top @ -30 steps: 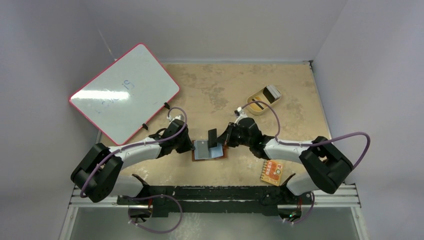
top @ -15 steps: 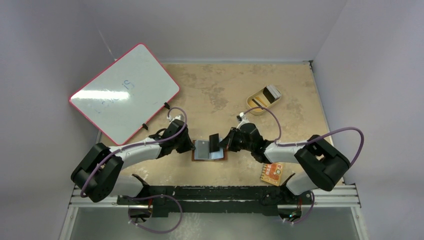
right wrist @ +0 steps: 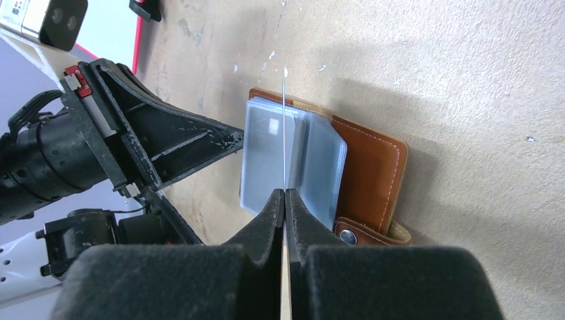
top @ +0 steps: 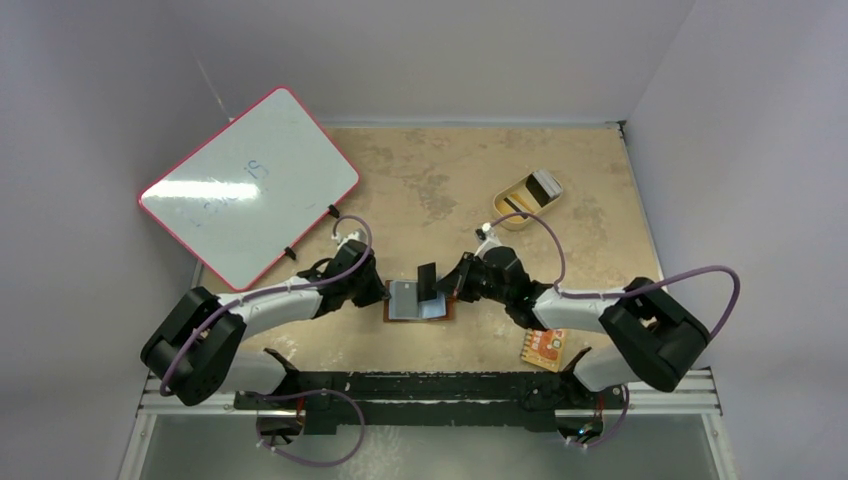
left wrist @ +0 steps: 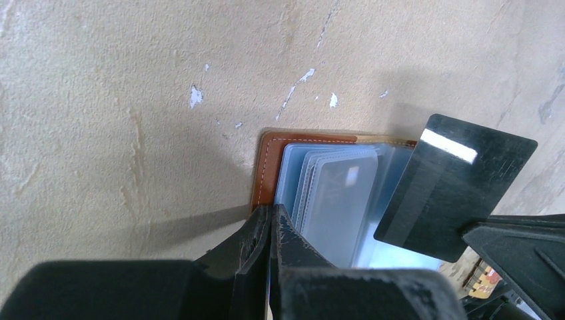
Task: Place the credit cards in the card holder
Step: Insert the credit card into the card holder.
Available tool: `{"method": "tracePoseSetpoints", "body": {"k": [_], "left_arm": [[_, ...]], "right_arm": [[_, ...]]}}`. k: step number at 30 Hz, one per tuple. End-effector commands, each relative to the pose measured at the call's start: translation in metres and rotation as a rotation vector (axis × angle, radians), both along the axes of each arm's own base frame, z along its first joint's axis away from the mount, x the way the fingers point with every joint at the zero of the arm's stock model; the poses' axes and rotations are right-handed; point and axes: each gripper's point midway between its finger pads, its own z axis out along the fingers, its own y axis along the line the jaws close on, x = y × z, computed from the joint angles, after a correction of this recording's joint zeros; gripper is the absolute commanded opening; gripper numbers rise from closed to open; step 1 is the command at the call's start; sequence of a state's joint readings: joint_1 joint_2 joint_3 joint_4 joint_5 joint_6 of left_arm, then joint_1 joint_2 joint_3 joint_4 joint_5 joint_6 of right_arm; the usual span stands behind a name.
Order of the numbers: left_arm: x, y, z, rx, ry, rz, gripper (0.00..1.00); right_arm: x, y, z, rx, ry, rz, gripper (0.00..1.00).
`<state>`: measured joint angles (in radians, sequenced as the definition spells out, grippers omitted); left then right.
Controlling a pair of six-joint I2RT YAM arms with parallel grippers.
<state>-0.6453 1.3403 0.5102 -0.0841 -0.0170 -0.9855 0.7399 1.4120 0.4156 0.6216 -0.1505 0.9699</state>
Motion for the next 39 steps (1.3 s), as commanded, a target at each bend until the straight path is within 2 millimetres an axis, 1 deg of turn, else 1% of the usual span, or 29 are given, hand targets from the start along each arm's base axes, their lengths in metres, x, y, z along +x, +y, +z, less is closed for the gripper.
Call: {"method": "tracePoseSetpoints", "body": {"k": [1, 5, 10, 15, 20, 27, 36, 39], "left_arm": [[-0.024, 0.021, -0.024, 0.082, 0.088, 0.035, 0.0], [-0.027, 0.023, -0.027, 0.08, 0.103, 0.052, 0.0], [-0.029, 0.023, -0.029, 0.078, 0.108, 0.06, 0.0], [-0.029, 0.024, -0.03, 0.085, 0.112, 0.062, 0.0], [-0.03, 0.024, -0.03, 0.086, 0.111, 0.064, 0.0], [-0.032, 0.028, -0.032, 0.099, 0.118, 0.068, 0.0], [-0.033, 0.029, -0.033, 0.104, 0.121, 0.072, 0.0], [-0.031, 0.03, -0.032, 0.107, 0.115, 0.076, 0.0]], "right_arm": [[0.003, 0.009, 0.012, 0.055, -0.037, 0.015, 0.0], [0.002, 0.011, 0.008, 0.058, -0.025, 0.015, 0.0], [0.0, 0.005, -0.004, 0.029, -0.016, -0.007, 0.0], [-0.008, 0.003, -0.016, 0.022, 0.016, -0.006, 0.0], [-0.015, 0.003, -0.019, 0.02, 0.021, -0.01, 0.0], [-0.025, 0.0, -0.031, 0.0, 0.061, -0.024, 0.0], [-0.03, -0.008, -0.035, -0.018, 0.079, -0.051, 0.0], [-0.031, -0.007, -0.038, -0.022, 0.082, -0.046, 0.0]]}}
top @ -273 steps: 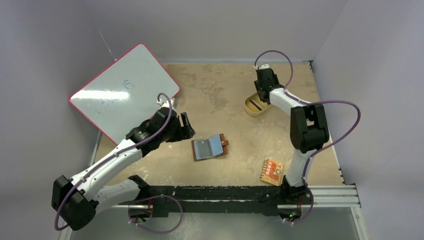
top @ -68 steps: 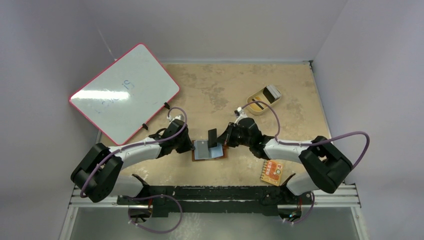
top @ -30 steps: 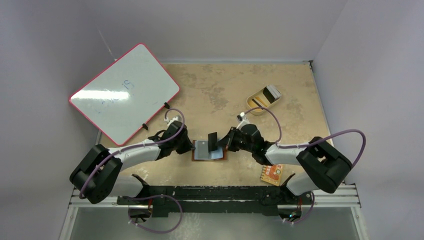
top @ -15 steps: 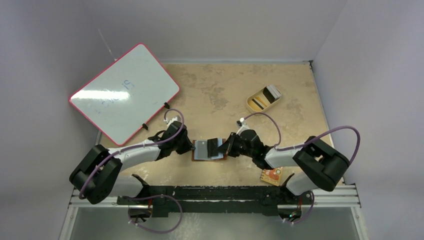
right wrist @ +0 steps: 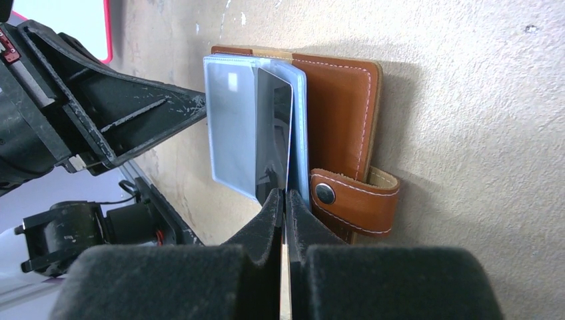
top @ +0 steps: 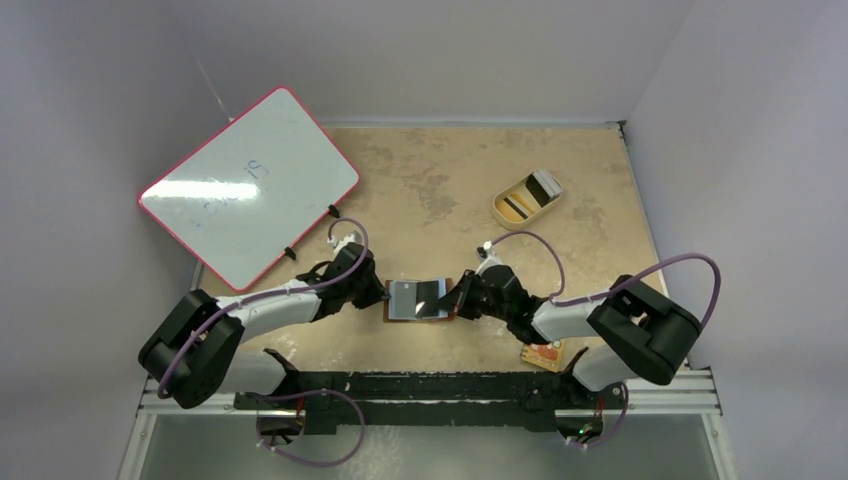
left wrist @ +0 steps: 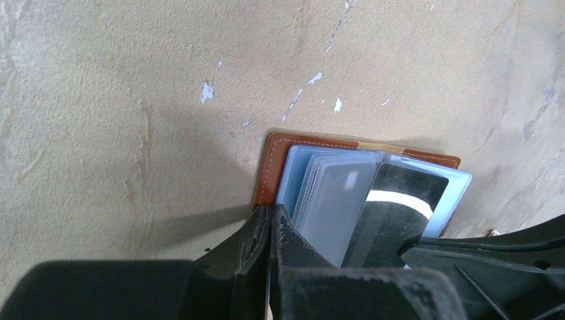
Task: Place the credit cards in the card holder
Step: Insert the credit card into the card holder.
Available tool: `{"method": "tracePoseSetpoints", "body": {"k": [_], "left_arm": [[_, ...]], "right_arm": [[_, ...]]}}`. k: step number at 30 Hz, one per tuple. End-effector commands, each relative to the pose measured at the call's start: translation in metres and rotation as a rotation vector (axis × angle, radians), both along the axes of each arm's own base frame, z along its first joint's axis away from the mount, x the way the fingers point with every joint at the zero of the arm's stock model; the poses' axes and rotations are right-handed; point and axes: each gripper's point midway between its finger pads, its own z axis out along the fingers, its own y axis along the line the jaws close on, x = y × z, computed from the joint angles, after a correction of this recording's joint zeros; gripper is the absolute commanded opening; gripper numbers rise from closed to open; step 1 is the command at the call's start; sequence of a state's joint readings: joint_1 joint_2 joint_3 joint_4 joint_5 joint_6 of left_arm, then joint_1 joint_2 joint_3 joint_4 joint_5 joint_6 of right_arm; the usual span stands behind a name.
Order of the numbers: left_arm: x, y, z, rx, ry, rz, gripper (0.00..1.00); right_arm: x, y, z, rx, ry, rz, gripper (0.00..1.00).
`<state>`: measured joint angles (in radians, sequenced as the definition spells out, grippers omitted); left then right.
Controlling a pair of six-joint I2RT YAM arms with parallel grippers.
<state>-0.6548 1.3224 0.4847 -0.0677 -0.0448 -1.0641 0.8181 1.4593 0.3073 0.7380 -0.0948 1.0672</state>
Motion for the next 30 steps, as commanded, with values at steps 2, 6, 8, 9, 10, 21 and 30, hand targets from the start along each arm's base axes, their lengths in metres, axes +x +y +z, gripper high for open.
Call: {"method": "tracePoseSetpoints", "body": {"k": [2, 6, 8, 9, 10, 21, 30], "left_arm": [[-0.03, 0.028, -0.031, 0.133, 0.112, 0.004, 0.0], [-0.03, 0.029, -0.03, 0.134, 0.109, 0.007, 0.0], [-0.029, 0.029, -0.029, 0.135, 0.106, 0.006, 0.0], [-0.029, 0.029, -0.029, 0.134, 0.106, 0.005, 0.0], [-0.029, 0.029, -0.029, 0.135, 0.106, 0.002, 0.0], [-0.03, 0.028, -0.026, 0.13, 0.106, 0.004, 0.0], [-0.032, 0.028, -0.021, 0.117, 0.107, 0.019, 0.0]], "right_arm": [[-0.002, -0.006, -0.008, -0.032, 0.013, -0.026, 0.0], [-0.005, -0.004, -0.008, -0.034, 0.012, -0.017, 0.0], [-0.006, -0.002, -0.009, -0.036, 0.013, -0.006, 0.0], [-0.007, -0.002, -0.013, -0.043, 0.021, -0.002, 0.0], [-0.007, 0.0, -0.013, -0.04, 0.026, 0.007, 0.0], [-0.005, 0.015, -0.013, -0.034, 0.022, 0.049, 0.0], [0.007, 0.037, -0.013, -0.046, 0.011, 0.098, 0.11]]}}
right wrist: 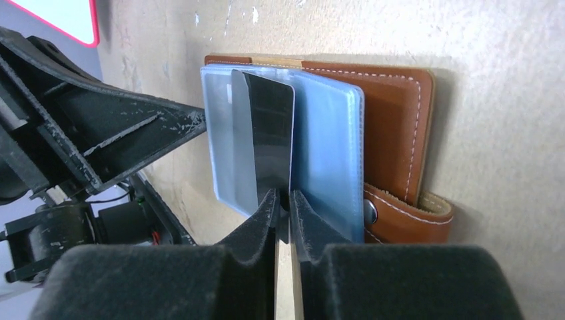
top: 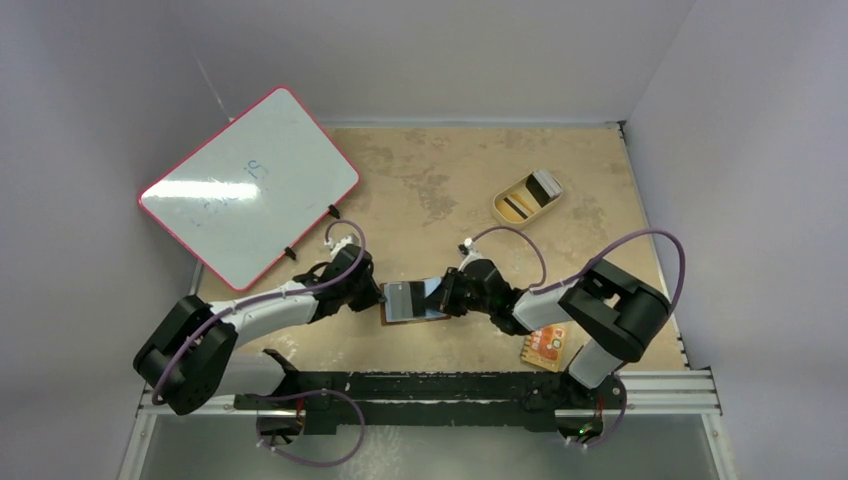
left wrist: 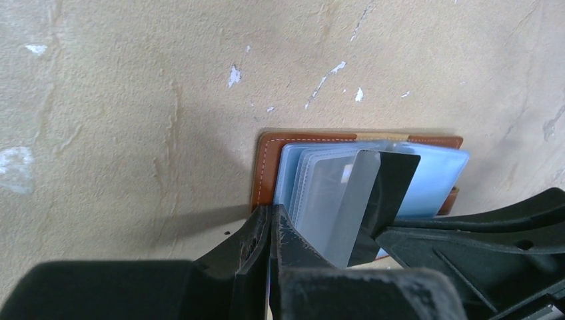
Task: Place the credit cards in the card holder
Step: Insert the credit card into the card holder.
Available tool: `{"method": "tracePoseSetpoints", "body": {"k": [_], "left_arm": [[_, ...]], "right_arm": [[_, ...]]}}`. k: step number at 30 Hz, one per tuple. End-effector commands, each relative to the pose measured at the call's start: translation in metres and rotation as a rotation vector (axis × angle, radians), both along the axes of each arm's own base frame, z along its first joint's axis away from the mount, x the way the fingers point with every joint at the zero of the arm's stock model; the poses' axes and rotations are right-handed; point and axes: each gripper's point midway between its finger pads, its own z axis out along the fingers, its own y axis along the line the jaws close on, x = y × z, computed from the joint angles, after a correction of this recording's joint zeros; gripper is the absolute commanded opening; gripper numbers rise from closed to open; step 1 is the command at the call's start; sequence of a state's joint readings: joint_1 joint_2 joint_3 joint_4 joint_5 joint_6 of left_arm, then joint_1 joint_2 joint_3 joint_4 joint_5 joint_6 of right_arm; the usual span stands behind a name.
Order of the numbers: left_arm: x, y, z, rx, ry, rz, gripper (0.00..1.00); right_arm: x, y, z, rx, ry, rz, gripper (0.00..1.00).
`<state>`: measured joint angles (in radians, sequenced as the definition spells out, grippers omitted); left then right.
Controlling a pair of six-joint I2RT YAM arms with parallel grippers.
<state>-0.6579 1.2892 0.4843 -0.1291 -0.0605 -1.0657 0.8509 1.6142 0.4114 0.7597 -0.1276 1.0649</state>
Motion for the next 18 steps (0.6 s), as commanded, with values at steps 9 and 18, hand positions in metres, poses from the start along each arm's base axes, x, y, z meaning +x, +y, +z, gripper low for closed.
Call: {"method": "tracePoseSetpoints", "body": {"k": [9, 18], "left_arm": [[-0.018, 0.016, -0.018, 0.082, 0.073, 0.003, 0.0], [0.0, 0.009, -0.009, 0.095, 0.033, -0.008, 0.0]], "right_arm": [[0.018, 0.014, 0.006, -0.159, -0.052, 0.091, 0.24], [0.038, 0.006, 0.02, -0.254, -0.14, 0.094, 0.49]]}}
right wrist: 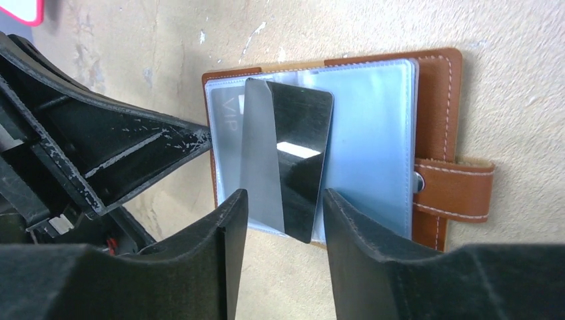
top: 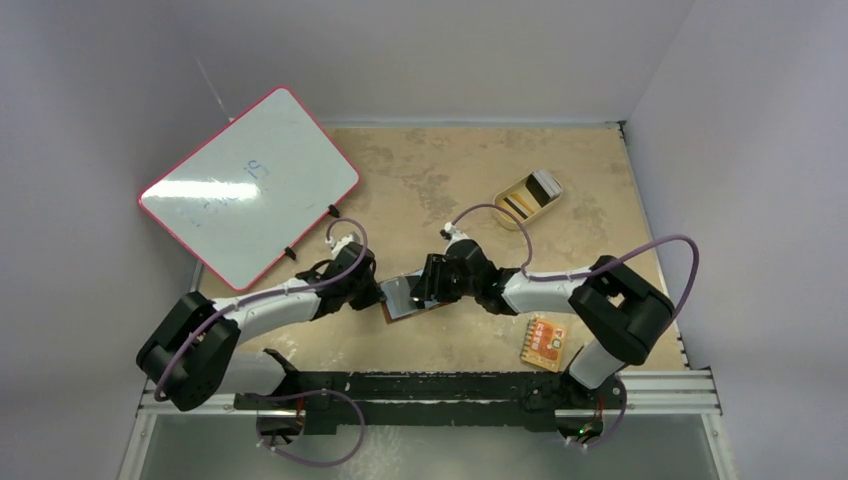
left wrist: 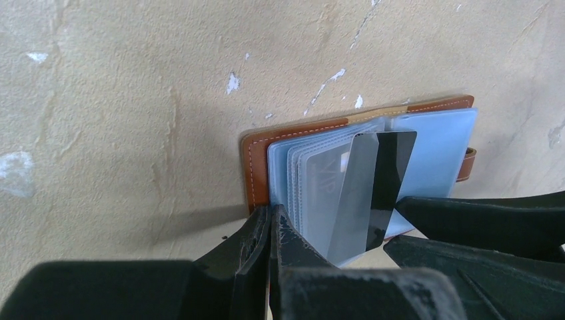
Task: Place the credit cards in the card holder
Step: Insert the credit card into the card holder.
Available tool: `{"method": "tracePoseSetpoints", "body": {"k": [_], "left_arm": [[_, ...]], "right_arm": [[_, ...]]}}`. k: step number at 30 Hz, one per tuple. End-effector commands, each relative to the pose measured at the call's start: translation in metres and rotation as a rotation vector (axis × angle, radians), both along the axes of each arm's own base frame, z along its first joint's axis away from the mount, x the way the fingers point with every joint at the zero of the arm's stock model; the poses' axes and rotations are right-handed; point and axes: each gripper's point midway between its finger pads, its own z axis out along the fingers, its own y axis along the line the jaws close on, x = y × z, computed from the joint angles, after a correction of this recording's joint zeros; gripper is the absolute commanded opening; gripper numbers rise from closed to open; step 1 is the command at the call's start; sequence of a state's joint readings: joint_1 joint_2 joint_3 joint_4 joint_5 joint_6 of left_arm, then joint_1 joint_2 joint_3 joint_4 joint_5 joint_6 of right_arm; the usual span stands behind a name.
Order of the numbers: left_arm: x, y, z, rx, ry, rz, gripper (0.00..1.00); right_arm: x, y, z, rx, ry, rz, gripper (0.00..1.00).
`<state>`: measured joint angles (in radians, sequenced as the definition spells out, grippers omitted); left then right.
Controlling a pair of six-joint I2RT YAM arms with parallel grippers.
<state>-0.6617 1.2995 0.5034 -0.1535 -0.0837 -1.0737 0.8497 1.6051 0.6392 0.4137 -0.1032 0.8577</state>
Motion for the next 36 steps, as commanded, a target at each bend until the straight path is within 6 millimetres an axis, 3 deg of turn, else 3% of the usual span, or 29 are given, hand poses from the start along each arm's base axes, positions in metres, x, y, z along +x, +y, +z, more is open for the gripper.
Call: {"method": "tracePoseSetpoints", "body": {"k": [1, 7, 17, 21, 27, 31, 36], "left_arm": [[-0.001, 0.007, -0.009, 0.077, 0.029, -0.025, 0.0], [0.006, 0.003, -0.005, 0.079, 0.016, -0.026, 0.0], [0.016, -0.001, 0.0, 0.091, 0.001, -0.031, 0.0], [0.02, 0.001, 0.001, 0.105, -0.002, -0.031, 0.0], [0.027, 0.005, 0.002, 0.123, 0.0, -0.031, 0.0], [0.03, 0.003, 0.004, 0.12, -0.003, -0.033, 0.0], [0.03, 0.003, 0.001, 0.121, 0.003, -0.036, 0.0]], "right_arm": [[0.02, -0.004, 0.006, -0.08, -0.071, -0.003, 0.5], [0.031, 0.005, -0.002, -0.107, -0.082, 0.03, 0.54], [0.031, 0.028, 0.015, -0.02, -0.139, 0.145, 0.51], [0.022, 0.025, 0.019, -0.016, -0.119, 0.16, 0.51], [0.04, 0.001, 0.03, -0.033, -0.127, 0.009, 0.52], [0.052, -0.014, 0.026, -0.081, -0.102, -0.082, 0.55], [0.057, -0.009, 0.02, -0.075, -0.091, -0.09, 0.58]]}}
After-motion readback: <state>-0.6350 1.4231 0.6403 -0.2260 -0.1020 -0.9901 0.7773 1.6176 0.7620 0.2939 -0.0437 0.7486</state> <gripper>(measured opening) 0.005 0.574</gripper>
